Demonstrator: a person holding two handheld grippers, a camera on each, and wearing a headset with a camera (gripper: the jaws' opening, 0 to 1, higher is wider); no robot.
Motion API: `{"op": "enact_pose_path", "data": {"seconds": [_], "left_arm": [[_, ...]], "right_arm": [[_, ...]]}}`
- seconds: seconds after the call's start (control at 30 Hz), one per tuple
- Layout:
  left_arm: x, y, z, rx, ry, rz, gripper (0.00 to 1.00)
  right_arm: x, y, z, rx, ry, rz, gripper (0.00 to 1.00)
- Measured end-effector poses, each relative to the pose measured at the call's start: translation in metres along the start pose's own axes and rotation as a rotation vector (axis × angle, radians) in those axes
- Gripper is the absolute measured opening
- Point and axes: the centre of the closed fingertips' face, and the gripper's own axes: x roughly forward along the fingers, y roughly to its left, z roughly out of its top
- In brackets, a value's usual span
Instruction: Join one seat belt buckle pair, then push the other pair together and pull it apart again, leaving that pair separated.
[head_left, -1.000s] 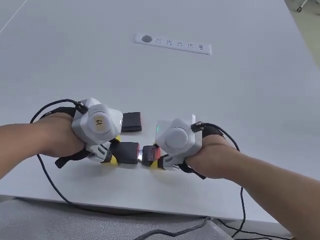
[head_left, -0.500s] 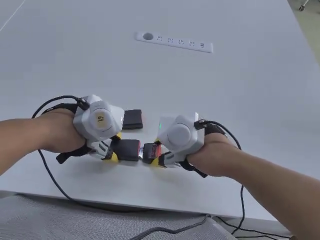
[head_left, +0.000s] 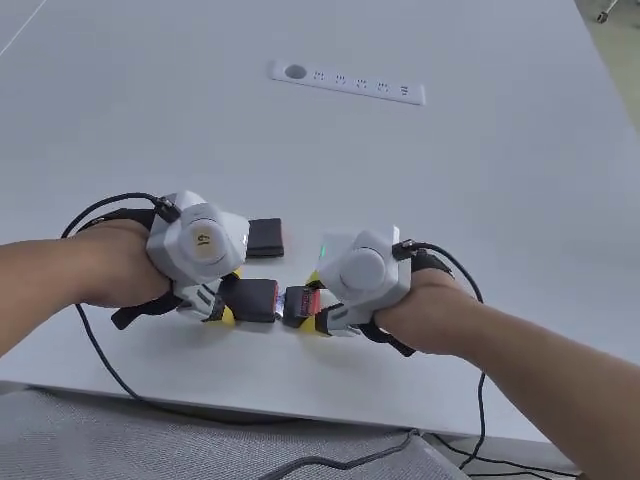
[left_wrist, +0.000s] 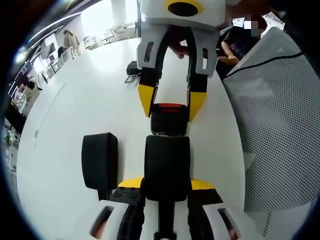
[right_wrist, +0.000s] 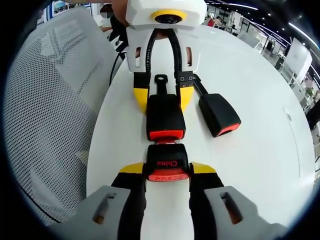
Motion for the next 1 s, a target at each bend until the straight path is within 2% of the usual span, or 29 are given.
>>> {"op": "enact_pose_path", "data": {"seconds": [0.27,0.37,0.43,0.57,0.7,0.8,0.87,1.0], "left_arm": [[0.0,0.0,-0.001,-0.001,-0.011,-0.004,0.34],[0.0,-0.004,0.001,-0.03,-0.03,-0.014,0.4],[0.0,-0.003,0.0,-0.052,-0.035,-0.007,0.45],[-0.004,0.001,-0.001,-0.047,-0.04,0.018,0.45],[-0.012,0.004,0.005,-0.057,-0.064,0.034,0.46],[-0.019,0.005,0.015,0.002,-0.095,0.053,0.46],[-0.023,0.006,0.018,-0.027,-0.103,0.045,0.46],[-0.031,0.013,0.02,-0.04,-0.114,0.052,0.47]], "right_arm": [[0.0,0.001,0.001,-0.003,-0.017,-0.008,0.32],[-0.001,0.0,0.003,0.011,-0.027,-0.004,0.32],[-0.002,0.001,0.004,0.028,-0.035,-0.004,0.32],[-0.005,0.002,0.005,0.027,-0.044,-0.005,0.32],[-0.012,0.003,0.011,0.024,-0.068,-0.012,0.36],[-0.019,0.003,0.014,0.029,-0.079,-0.012,0.37],[-0.024,0.001,0.016,0.023,-0.08,-0.02,0.37],[-0.036,-0.004,0.019,0.018,-0.094,-0.038,0.36]]}}
